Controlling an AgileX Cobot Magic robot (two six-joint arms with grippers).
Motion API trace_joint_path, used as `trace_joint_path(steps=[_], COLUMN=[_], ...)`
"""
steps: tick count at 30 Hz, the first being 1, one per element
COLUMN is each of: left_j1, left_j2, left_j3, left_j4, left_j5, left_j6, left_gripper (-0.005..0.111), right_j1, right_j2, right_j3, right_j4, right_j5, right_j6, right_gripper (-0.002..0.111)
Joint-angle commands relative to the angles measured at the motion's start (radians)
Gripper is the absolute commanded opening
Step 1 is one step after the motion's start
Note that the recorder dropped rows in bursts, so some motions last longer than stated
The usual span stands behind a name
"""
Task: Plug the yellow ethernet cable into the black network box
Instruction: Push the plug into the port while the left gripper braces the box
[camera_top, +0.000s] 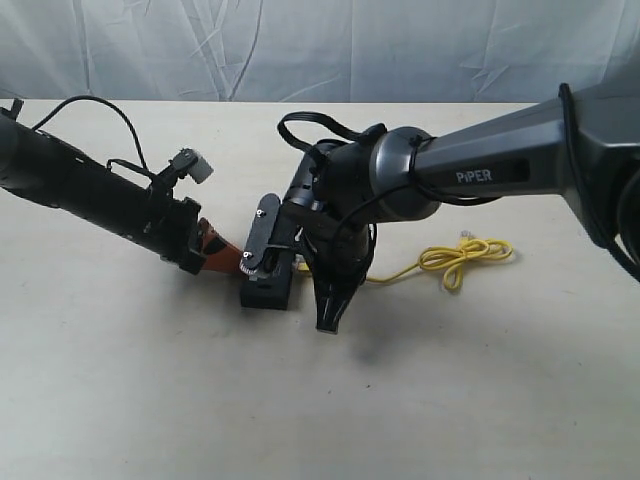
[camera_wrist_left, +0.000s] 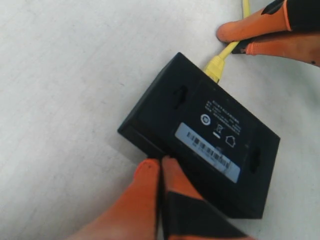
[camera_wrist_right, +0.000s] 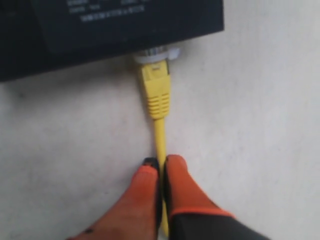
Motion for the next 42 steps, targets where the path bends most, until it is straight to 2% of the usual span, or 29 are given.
trace_joint_path(steps=[1,8,17,42], left_j1=[-0.001,-0.001,-0.001,-0.001], left_j2=[0.031,0.031,0.031,0.029], left_j3=[0.014,0.014,0.014,0.014], left_j4=[0.056,0.056,0.089,0.091], left_j5=[-0.075,-0.075,-0.105,-0.112], left_j6=[0.007,0.007,-0.029,-0.050], left_gripper=[0.000,0.000,0.000,0.000], right_j1=[0.001,0.001,-0.001,-0.001], right_j2=[-0.010,-0.010,-0.019,-0.025], right_j3=[-0.005,-0.005,-0.005,-0.005], right_j4=[0.004,0.061,0.042,0.047], right_j5=[-0.100,-0.129,-0.070,-0.090], right_j6=[-0.013,-0.065,-0.065,-0.033], right_gripper=[-0.001,-0.001,-0.001,-0.001])
